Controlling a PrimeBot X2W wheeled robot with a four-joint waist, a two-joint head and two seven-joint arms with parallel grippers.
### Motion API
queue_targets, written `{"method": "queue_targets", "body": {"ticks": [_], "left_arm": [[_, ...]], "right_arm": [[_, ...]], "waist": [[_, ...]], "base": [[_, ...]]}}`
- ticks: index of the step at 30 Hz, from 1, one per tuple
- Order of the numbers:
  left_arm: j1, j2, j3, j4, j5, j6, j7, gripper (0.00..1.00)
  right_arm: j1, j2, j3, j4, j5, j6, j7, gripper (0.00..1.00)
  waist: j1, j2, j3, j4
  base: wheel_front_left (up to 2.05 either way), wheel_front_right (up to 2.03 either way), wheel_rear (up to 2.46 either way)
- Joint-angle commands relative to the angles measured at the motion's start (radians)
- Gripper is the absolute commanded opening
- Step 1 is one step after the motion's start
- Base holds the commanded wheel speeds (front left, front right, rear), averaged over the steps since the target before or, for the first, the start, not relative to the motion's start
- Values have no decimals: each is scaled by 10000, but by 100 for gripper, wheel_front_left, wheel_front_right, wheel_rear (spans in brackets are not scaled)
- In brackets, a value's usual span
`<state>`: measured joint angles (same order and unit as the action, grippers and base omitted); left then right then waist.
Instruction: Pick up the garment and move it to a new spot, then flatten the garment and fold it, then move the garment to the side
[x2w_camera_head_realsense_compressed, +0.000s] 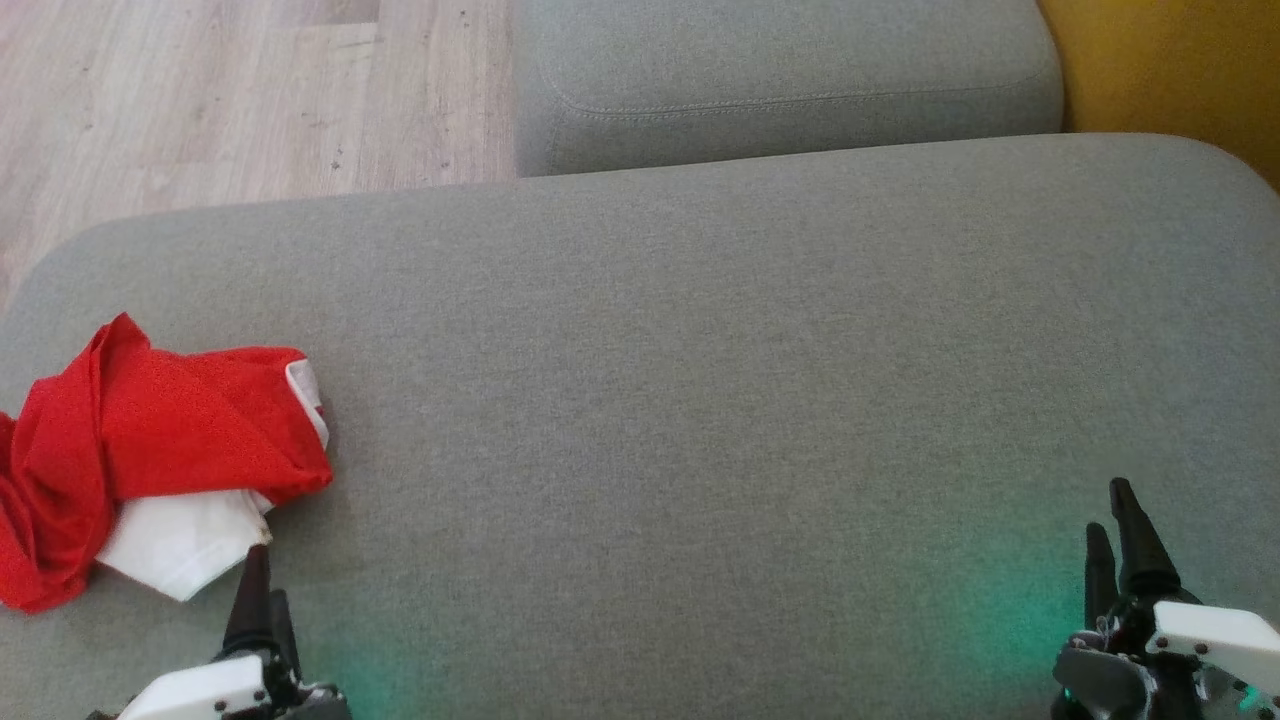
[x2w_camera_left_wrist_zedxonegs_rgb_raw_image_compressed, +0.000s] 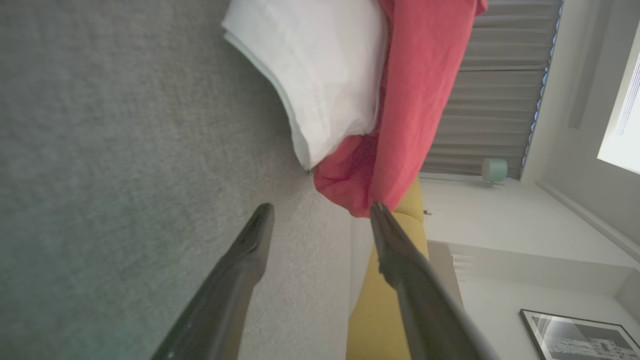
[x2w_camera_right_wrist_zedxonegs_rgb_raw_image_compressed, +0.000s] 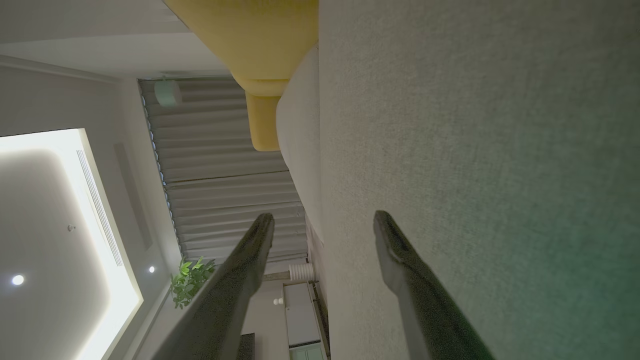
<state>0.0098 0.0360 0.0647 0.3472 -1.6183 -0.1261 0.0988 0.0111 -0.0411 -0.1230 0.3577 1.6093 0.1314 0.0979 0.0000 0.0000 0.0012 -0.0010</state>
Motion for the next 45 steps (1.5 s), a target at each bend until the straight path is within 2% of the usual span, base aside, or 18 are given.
{"method": "queue_targets", "body": {"ticks": [1,15,27,34,38,45], "left_arm": [[-396,54,-24,-411,9,-4,-59,100],[-260,64,141,-579,-94,-9,-475,100],[-313,73,557,-603,222,-13,-832,100],[-359,78,931,-902,1403,-14,-1039,100],[-473,81,1095,-1125,2204,169,-1158,100],[-340,86,682,-2126,3379,129,-1336,100]], "right_arm": [[-407,-22,69,-389,-83,0,-75,100],[-402,-30,266,-555,-671,-1,-488,100],[-510,-37,228,-844,-1672,-2,-842,100],[-571,-41,117,-1272,-2931,-2,-1048,100],[-593,-44,172,-1519,-3955,-3,-1166,100],[-606,-47,455,-1927,-5592,-3,-1343,100]], "waist": [[0,0,-3,-1],[0,0,-71,-9],[0,0,-145,-27],[0,0,-173,-28],[0,0,-178,-26],[0,0,-161,-17]], "base": [[0,0,0],[0,0,0],[0,0,0],[0,0,0],[0,0,0],[0,0,0]]}}
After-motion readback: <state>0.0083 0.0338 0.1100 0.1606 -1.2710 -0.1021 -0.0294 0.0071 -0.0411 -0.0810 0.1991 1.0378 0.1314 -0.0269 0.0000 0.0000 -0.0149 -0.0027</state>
